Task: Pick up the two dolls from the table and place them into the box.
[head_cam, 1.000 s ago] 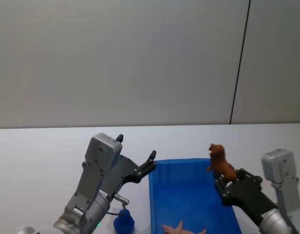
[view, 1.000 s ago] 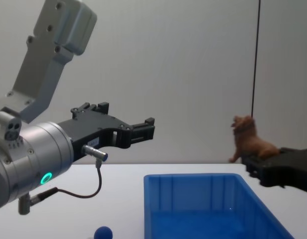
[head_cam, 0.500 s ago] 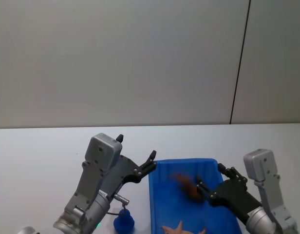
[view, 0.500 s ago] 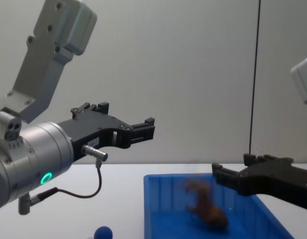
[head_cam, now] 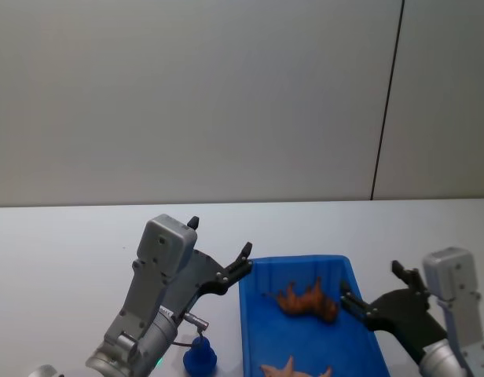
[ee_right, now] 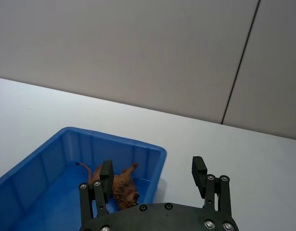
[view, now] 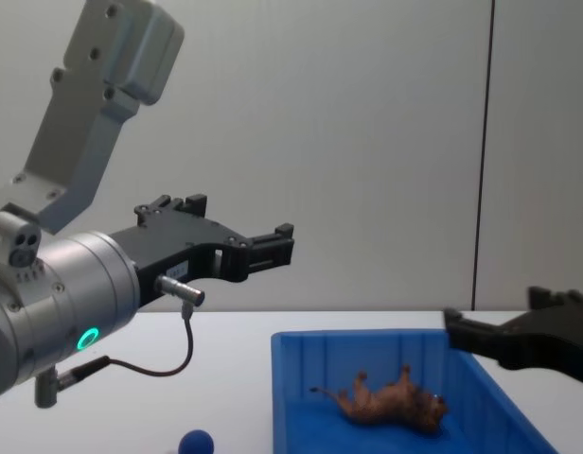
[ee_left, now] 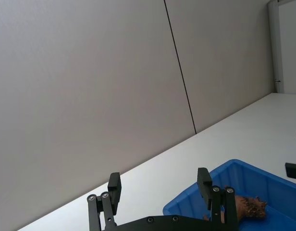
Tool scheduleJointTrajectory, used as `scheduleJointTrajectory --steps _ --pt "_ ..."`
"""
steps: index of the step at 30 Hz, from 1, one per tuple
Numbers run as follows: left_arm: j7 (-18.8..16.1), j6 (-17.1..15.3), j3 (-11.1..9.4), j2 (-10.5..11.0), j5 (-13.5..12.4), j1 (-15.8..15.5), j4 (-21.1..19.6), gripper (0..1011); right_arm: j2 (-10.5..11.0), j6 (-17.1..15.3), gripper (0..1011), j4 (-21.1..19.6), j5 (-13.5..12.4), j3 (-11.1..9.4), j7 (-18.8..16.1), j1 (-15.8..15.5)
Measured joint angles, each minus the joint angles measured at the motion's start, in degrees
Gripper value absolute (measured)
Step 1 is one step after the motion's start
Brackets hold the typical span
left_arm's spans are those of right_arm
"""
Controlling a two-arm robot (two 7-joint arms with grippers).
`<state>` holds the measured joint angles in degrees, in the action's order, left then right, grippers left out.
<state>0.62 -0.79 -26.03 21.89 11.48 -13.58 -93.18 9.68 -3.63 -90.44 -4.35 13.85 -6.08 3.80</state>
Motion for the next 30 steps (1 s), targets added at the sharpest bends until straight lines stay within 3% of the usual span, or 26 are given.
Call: scheduleJointTrajectory --steps 13,23,30 --pt "0.0 0.0 0.0 0.0 0.0 0.0 0.0 1002 2.3 1.3 1001 -4.1 -2.5 -1.8 6.3 -4.9" --pt "-0.1 -0.8 0.1 0.1 0.3 0.3 -0.3 1001 3.0 1.6 1001 -5.3 -3.3 -2.3 8.0 -6.3" --pt "-1.0 -3.3 0.5 0.6 1.7 0.9 -1.2 1001 3.3 1.7 1001 -5.8 -3.6 -2.6 8.7 -6.9"
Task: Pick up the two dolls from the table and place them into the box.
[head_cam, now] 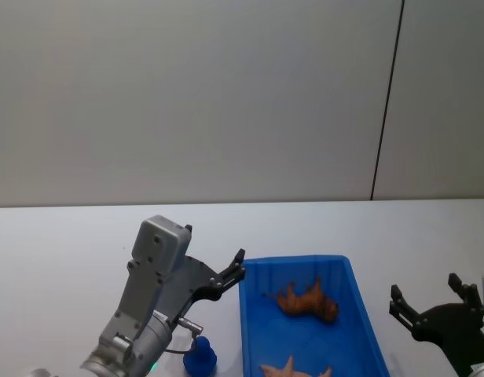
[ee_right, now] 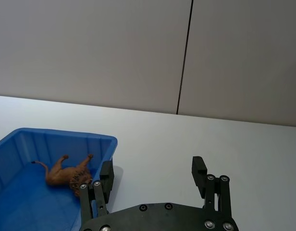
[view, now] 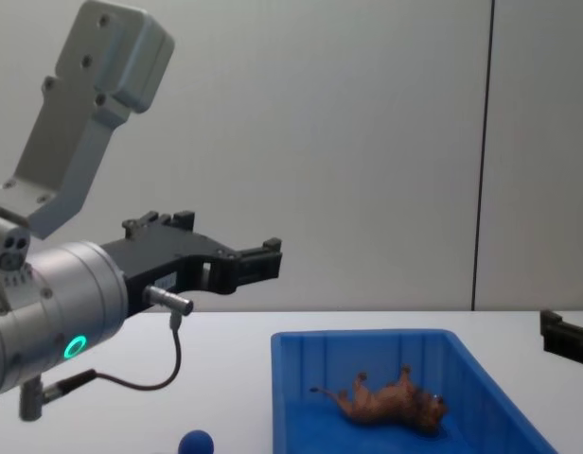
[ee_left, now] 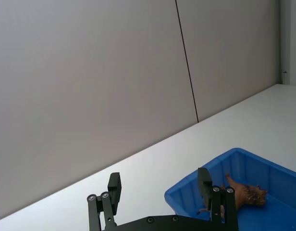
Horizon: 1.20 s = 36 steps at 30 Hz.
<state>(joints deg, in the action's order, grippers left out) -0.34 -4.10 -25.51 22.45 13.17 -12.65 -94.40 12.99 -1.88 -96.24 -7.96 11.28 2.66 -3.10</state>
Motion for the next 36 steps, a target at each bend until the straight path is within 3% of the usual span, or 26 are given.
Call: scheduleJointTrajectory --steps 20,36 --pt "-2.8 -11.2 1.3 1.1 7.2 2.5 -2.0 1001 0.3 0.2 1001 -0.5 -0.3 -0.2 0.7 -0.6" --pt "-2.8 -15.7 1.8 1.1 10.7 3.7 -0.3 1001 0.4 0.2 1001 -0.6 -0.4 -0.3 0.9 -0.7"
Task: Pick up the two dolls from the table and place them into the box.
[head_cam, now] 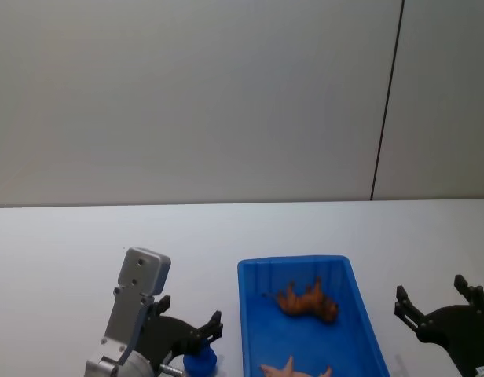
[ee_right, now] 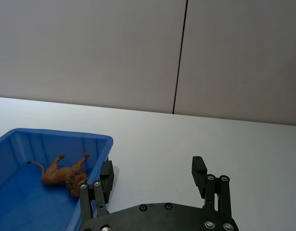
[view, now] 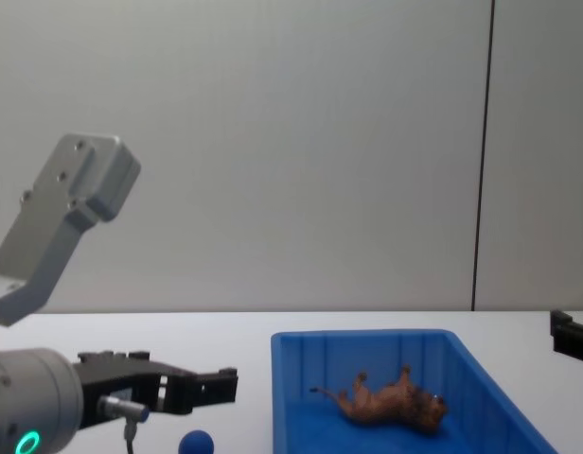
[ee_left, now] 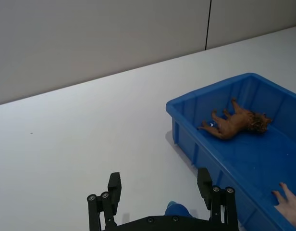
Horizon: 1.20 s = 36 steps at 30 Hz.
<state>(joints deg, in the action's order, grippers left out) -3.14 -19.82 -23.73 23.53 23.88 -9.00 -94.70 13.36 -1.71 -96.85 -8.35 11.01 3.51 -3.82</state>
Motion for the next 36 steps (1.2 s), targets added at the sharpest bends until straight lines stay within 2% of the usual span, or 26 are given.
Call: scheduleJointTrajectory --steps 20,24,28,29,31,34,36 --pt "3.1 -1.5 0.0 -0.5 0.9 0.4 3.0 1002 0.0 0.0 1001 0.0 0.0 0.0 0.0 0.0" --pt "4.1 -1.7 -0.1 -0.8 0.9 0.1 3.6 945 0.0 0.0 1001 0.0 0.0 0.0 0.0 0.0" --pt "5.7 -2.0 -0.2 -1.1 0.6 -0.3 4.6 816 0.0 0.0 1001 0.0 0.0 0.0 0.0 0.0" --pt "5.9 -2.1 -0.2 -1.2 0.5 -0.3 4.7 816 0.0 0.0 1001 0.0 0.0 0.0 0.0 0.0" --pt "6.6 -2.2 -0.3 -1.3 0.4 -0.5 5.2 731 0.0 0.0 1001 0.0 0.0 0.0 0.0 0.0" --pt "7.3 -2.4 -0.3 -1.5 0.2 -0.7 5.8 674 0.0 0.0 1001 0.0 0.0 0.0 0.0 0.0" --pt "7.5 -2.4 -0.4 -1.6 0.1 -0.7 5.9 588 0.0 0.0 1001 0.0 0.0 0.0 0.0 0.0"
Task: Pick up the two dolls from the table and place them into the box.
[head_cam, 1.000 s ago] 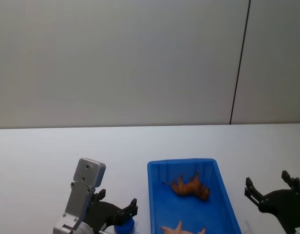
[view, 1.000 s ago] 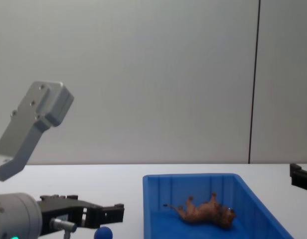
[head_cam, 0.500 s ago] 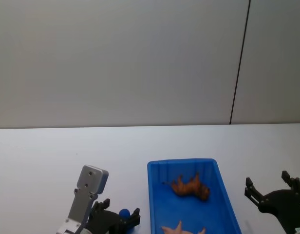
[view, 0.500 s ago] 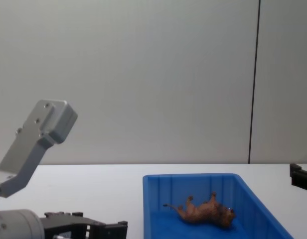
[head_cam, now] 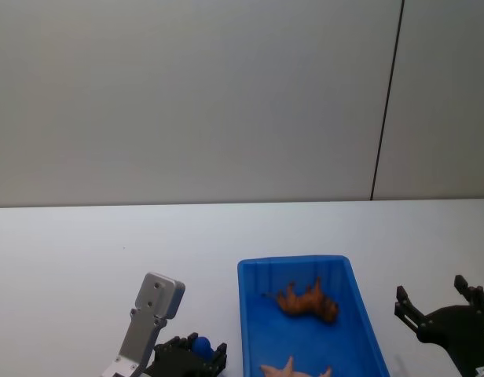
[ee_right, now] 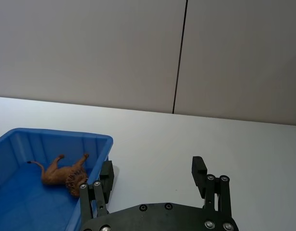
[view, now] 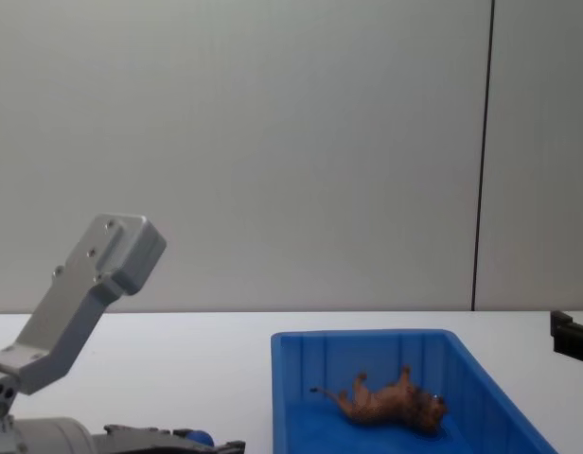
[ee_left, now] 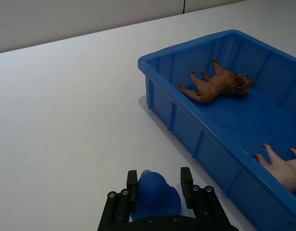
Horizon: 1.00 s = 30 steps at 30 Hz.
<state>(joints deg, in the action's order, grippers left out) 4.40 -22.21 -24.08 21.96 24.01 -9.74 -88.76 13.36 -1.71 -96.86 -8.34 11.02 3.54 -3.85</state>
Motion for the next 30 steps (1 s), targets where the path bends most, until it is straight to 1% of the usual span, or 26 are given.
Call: scheduleJointTrajectory --steps 4,5,6,7,9,16,24,29,30 --pt "0.5 0.0 0.0 -0.1 -0.2 -0.1 0.4 474 0.0 0.0 1001 0.0 0.0 0.0 0.0 0.0" --pt "0.6 0.0 0.0 -0.1 -0.3 -0.1 0.4 424 0.0 0.0 1001 0.0 0.0 0.0 0.0 0.0" --pt "0.6 0.0 0.0 -0.1 -0.3 -0.1 0.5 402 0.0 0.0 1001 0.0 0.0 0.0 0.0 0.0" --pt "0.7 0.0 0.0 -0.1 -0.3 -0.1 0.5 339 0.0 0.0 1001 0.0 0.0 0.0 0.0 0.0" --pt "0.8 0.2 0.0 -0.2 -0.4 -0.1 0.5 305 0.0 0.0 1001 0.0 0.0 0.0 0.0 0.0" --pt "0.8 1.3 0.3 0.0 -0.9 -0.1 -0.3 243 0.0 0.0 1001 0.0 0.0 0.0 0.0 0.0" --pt "0.9 3.4 1.0 0.5 -1.9 -0.2 -2.7 198 0.0 0.0 1001 0.0 0.0 0.0 0.0 0.0" --pt "2.0 4.6 1.4 0.8 -2.4 -0.7 -4.2 173 0.0 0.0 1001 0.0 0.0 0.0 0.0 0.0" --pt "2.6 5.1 1.5 0.9 -2.6 -0.9 -4.7 166 0.0 0.0 1001 0.0 0.0 0.0 0.0 0.0"
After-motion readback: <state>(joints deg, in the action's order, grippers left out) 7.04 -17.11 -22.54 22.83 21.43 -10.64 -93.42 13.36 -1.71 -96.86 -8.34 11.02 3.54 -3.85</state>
